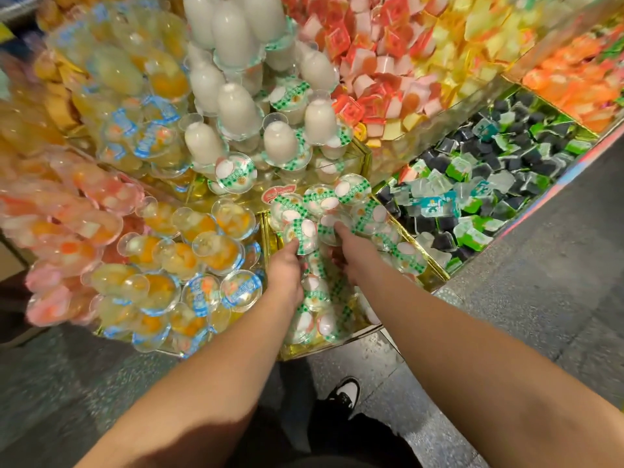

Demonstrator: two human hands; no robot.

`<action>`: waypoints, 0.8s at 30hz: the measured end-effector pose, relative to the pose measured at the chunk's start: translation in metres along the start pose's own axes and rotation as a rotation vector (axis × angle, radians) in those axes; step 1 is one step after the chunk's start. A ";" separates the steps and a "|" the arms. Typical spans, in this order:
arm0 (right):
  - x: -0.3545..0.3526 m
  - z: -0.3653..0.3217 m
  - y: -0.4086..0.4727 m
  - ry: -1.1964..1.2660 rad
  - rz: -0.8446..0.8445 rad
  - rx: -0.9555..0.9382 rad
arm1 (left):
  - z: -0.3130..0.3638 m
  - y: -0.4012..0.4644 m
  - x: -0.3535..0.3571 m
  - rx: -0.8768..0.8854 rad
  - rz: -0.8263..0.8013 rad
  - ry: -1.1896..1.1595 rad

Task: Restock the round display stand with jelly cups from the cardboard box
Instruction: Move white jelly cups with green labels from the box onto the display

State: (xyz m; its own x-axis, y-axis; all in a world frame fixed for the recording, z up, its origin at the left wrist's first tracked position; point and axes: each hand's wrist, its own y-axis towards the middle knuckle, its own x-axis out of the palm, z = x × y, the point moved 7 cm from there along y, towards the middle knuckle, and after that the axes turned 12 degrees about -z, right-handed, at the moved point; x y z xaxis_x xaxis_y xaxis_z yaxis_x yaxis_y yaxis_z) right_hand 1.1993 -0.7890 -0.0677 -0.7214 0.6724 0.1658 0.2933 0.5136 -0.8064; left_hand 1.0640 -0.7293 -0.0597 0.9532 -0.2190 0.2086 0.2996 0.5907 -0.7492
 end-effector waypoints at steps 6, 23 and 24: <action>-0.010 -0.011 0.002 -0.198 0.048 -0.047 | -0.011 0.009 -0.004 0.012 -0.014 0.038; -0.007 -0.014 -0.021 -0.294 -0.022 0.035 | 0.021 -0.028 0.005 -0.082 -0.144 0.150; -0.010 -0.014 -0.029 -0.271 -0.012 0.025 | 0.025 -0.032 0.002 -0.091 -0.148 0.155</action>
State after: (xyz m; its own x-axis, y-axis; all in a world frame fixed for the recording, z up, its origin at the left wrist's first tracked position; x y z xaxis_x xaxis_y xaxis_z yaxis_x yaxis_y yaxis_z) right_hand 1.2067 -0.8034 -0.0383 -0.8674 0.4971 0.0199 0.2707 0.5052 -0.8194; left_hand 1.0574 -0.7292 -0.0194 0.8793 -0.4190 0.2265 0.4242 0.4724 -0.7726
